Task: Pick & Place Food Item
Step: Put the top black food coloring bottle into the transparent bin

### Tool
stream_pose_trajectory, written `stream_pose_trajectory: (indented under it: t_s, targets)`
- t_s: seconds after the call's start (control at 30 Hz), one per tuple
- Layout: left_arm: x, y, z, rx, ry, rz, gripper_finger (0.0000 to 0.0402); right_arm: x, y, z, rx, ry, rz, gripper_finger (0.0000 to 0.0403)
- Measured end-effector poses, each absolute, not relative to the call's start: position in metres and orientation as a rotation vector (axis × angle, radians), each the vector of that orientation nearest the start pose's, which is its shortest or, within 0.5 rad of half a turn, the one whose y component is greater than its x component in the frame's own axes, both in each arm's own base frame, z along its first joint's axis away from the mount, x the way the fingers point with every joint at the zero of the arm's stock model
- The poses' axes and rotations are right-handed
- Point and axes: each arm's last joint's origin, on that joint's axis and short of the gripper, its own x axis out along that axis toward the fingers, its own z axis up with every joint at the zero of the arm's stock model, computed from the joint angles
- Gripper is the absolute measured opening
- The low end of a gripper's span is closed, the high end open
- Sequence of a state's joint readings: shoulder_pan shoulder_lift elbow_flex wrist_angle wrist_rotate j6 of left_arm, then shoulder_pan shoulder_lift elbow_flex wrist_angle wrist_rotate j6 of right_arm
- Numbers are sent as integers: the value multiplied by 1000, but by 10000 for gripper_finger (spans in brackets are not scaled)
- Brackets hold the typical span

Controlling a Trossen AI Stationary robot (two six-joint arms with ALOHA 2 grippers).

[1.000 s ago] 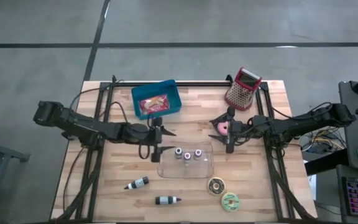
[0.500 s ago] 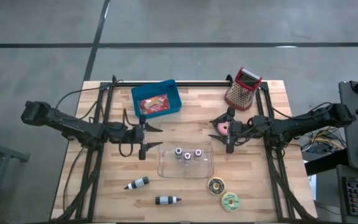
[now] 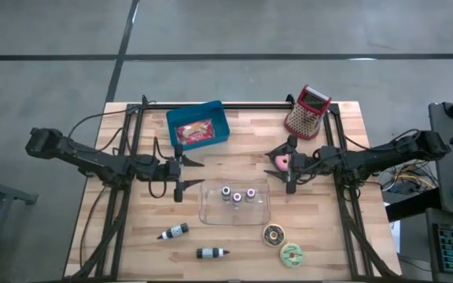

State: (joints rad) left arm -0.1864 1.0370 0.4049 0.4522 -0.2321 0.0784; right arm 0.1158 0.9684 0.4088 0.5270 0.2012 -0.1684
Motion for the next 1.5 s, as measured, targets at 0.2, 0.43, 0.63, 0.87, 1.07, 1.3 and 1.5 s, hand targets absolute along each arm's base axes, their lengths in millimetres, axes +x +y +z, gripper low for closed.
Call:
stream_pose_trajectory:
  t_s: [0.2, 0.43, 0.63, 0.87, 1.07, 1.3, 1.5]
  targets:
    - [210, -33, 216, 112, 194, 38, 238, 205, 18, 238, -173, 41, -83, 251]
    - [202, -38, 213, 29, 367, 23, 238, 205, 18, 238, -170, 43, -82, 251]
    - [191, -53, 224, -63, 638, 25, 238, 205, 18, 234, -161, 79, -80, 251]
    - [176, -72, 242, -164, 872, 59, 238, 205, 18, 233, -156, 92, -79, 251]
    - [168, -88, 236, -263, 1012, 66, 238, 205, 18, 233, -156, 91, -79, 251]
    - [164, -110, 219, -380, 1183, 17, 238, 205, 18, 234, -166, 90, -79, 251]
    - [163, -129, 205, -441, 1298, 25, 238, 205, 18, 234, -166, 89, -79, 251]
